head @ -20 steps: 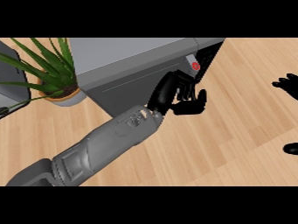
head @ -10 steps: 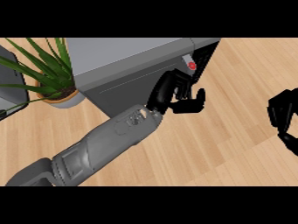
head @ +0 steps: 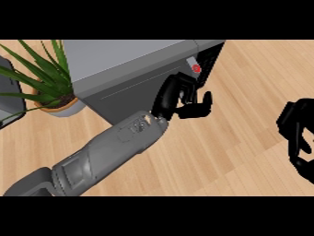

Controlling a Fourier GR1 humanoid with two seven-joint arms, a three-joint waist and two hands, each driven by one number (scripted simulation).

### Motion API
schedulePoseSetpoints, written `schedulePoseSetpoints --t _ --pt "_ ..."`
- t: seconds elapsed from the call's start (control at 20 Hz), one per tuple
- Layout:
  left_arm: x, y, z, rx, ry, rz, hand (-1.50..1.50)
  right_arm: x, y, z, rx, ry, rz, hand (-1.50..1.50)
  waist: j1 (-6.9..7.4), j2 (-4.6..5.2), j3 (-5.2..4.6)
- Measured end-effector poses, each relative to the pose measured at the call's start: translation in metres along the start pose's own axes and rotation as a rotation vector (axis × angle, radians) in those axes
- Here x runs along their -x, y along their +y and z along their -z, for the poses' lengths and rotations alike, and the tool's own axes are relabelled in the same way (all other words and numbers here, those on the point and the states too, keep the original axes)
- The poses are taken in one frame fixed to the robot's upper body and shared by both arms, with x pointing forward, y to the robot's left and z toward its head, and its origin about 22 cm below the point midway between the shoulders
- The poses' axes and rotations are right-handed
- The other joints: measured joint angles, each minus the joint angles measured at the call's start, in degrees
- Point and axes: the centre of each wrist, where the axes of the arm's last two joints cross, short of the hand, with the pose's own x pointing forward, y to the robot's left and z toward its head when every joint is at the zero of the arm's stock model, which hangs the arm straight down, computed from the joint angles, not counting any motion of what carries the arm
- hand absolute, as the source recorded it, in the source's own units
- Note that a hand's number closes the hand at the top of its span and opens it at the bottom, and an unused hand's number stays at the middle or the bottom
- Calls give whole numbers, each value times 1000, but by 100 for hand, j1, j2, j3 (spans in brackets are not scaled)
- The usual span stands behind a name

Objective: Pick up the milk, place it into the microwave and close the microwave

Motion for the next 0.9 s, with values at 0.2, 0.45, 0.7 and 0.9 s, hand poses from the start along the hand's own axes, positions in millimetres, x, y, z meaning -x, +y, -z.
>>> schedulePoseSetpoints --t 0.2,0.45,0.7,0.9 --pt "2 2 -1 -28 2 0 150 -3 7 6 -31 -14 16 150 -69 -12 -1" --pt "3 4 -2 -56 -3 1 150 -6 14 10 -62 -24 27 150 -126 -9 1" --pt "-1 -4 -1 -93 24 -24 150 -4 24 9 -118 26 60 150 -59 3 -5" --pt "-13 -10 0 -112 141 -247 150 2 38 7 -165 69 113 150 64 98 -62"
